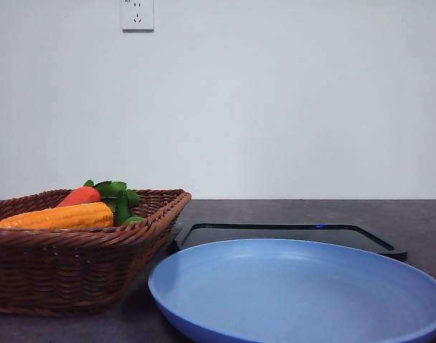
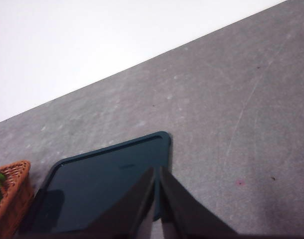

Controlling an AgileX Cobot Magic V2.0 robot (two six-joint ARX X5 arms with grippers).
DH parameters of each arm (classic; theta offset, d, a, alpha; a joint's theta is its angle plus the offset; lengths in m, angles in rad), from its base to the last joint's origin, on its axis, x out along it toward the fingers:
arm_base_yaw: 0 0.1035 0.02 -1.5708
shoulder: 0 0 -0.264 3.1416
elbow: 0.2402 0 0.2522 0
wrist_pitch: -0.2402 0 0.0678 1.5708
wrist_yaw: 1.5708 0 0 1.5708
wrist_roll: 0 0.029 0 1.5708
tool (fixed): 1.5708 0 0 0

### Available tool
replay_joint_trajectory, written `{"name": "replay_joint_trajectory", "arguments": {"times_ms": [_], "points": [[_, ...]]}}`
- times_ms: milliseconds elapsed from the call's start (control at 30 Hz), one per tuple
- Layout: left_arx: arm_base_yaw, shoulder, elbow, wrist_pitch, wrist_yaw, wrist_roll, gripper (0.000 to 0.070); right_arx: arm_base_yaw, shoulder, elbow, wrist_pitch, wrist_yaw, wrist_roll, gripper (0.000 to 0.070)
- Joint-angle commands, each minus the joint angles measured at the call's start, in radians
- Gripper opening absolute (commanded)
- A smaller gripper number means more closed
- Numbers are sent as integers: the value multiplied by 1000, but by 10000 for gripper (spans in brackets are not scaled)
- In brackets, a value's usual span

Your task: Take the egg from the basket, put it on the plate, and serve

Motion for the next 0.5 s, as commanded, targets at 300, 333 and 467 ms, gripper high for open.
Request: {"name": "replay_joint_trajectory", "arguments": {"times_ms": [300,333,467], "points": [[-14,415,278,-80,229,140,0,0,340,314,-139,-127,-189,0],[-21,453,310,-102,253,159,0,0,368,336,-156,-147,-196,0],[-70,610,462,-252,316,260,0,0,516,438,-266,-236,-257,0]]}}
